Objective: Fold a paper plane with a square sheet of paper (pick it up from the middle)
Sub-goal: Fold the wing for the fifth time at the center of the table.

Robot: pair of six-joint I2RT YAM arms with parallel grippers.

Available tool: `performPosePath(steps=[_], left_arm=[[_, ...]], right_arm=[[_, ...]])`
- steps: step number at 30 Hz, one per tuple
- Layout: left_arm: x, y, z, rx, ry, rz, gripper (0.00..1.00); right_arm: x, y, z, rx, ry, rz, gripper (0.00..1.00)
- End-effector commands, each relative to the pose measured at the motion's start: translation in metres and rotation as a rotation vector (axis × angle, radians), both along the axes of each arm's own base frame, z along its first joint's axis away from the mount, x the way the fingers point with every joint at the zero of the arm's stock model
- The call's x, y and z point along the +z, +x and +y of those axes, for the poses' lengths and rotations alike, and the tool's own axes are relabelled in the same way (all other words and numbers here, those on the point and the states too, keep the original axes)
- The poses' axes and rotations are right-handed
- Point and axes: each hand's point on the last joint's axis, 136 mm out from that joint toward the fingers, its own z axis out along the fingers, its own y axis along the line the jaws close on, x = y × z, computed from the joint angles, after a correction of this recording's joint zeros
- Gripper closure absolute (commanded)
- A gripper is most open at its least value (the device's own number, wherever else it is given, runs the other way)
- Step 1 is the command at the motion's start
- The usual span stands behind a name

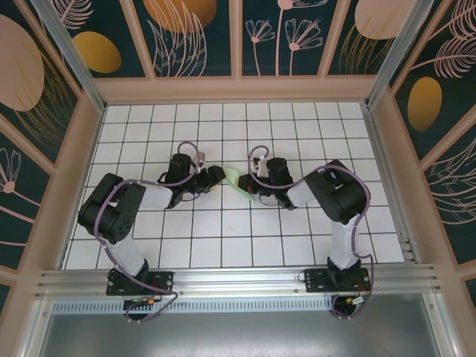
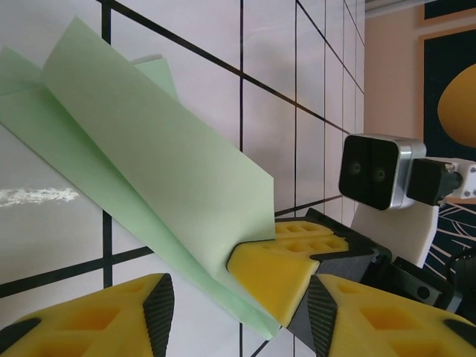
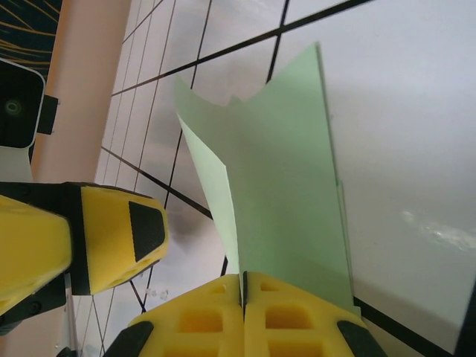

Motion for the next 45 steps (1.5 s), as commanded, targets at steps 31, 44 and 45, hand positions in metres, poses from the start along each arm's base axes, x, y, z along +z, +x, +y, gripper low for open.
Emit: performPosePath(steps=[31, 44, 45], left_arm=[[-0.005, 0.004, -0.032, -0.112, -0.049, -0.027, 0.59], [-0.008, 0.007, -0.038, -0.139, -0.057, -0.017, 0.62], [-0.008, 0.008, -0.038, -0.137, -0.055, -0.016, 0.62]], right_arm=[[-0.032, -0.004, -0.016, -0.053, 0.025, 0.224, 0.99], [-0.051, -0.005, -0.020, -0.073, -0.033, 0.296, 0.99], [-0.053, -0.005, -0.020, -0.075, -0.036, 0.300, 0.99]])
